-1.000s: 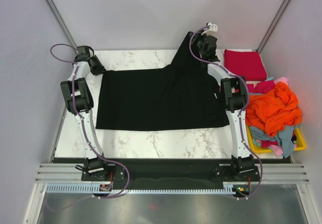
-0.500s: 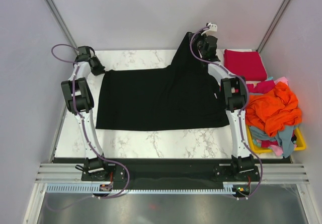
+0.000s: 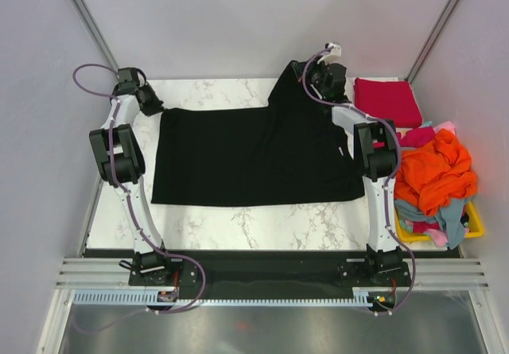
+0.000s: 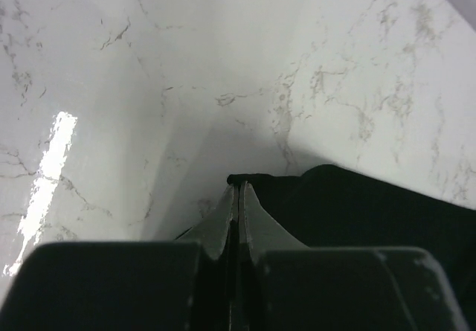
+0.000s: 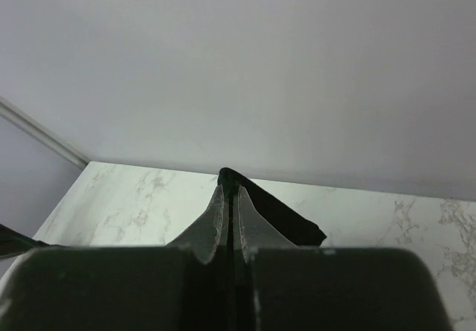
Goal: Fold and stack the t-shirts
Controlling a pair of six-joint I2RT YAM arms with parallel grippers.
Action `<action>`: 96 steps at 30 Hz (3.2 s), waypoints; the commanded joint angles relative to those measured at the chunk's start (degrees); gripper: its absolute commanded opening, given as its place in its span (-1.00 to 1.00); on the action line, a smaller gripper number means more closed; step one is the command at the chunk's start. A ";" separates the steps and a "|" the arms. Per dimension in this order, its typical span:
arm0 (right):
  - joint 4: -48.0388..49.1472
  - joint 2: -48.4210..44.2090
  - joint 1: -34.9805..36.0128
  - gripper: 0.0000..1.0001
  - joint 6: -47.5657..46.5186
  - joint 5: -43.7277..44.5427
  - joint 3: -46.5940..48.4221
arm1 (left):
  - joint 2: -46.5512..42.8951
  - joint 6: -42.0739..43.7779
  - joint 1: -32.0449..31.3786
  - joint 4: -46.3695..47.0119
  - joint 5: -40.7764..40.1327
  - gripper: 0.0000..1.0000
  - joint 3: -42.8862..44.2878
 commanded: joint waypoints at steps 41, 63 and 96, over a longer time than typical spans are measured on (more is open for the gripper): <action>-8.92 -64.70 1.12 -1.00 -16.07 6.19 -62.62 | -29.56 -2.77 5.92 9.27 5.88 -0.96 -36.46; -14.81 -76.05 1.12 -1.00 -13.08 16.82 -78.27 | -33.08 -0.49 6.18 7.08 -6.51 -0.96 -44.29; -48.64 -37.42 11.76 0.27 -13.16 19.21 -34.72 | -67.89 0.48 -5.07 -1.54 -4.25 0.89 -55.89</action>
